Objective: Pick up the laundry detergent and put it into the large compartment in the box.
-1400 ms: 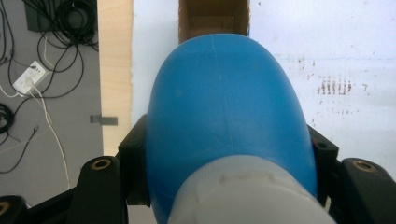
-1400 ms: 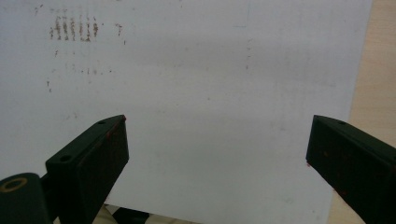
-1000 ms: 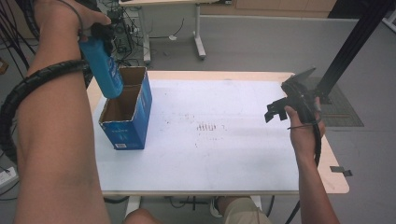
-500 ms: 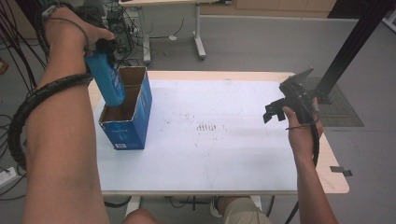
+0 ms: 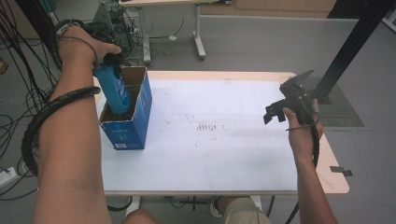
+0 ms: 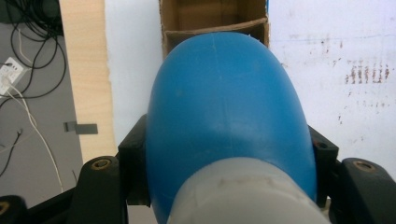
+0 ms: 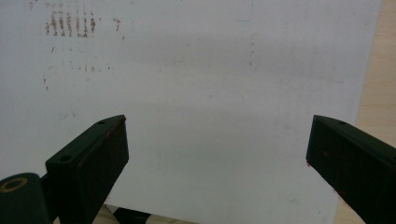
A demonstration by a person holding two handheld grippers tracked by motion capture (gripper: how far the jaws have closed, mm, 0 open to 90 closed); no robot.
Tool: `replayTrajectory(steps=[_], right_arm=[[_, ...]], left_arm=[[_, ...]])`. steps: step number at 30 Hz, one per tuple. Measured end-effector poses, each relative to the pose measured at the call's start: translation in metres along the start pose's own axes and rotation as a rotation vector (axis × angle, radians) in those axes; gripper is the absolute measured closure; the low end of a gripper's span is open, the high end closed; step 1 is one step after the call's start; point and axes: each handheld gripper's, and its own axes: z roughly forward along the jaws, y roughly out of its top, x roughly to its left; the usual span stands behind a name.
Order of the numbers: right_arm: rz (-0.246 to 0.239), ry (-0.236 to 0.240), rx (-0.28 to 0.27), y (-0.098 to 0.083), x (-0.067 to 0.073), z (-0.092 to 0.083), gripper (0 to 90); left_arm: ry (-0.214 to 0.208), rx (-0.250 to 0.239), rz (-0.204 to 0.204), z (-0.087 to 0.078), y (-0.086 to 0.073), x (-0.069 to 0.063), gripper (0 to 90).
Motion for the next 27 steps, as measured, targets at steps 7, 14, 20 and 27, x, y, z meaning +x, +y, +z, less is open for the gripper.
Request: replayTrajectory(steps=[7,14,20,27], right_arm=[[0.003,-0.002,0.003,0.0,-0.001,0.0,5.7],[0.006,-0.005,0.0,0.0,-0.002,-0.001,5.7],[0.006,-0.004,0.003,0.0,-0.004,0.0,5.7],[0.006,-0.004,0.01,0.001,-0.004,0.002,5.7]], left_arm=[[0.017,0.014,0.02,0.018,0.003,-0.006,37.4],[0.019,0.03,0.034,0.035,0.004,-0.007,37.4],[0.024,0.036,0.046,0.051,0.003,-0.01,37.4],[0.022,0.046,0.05,0.069,0.003,-0.012,37.4]])
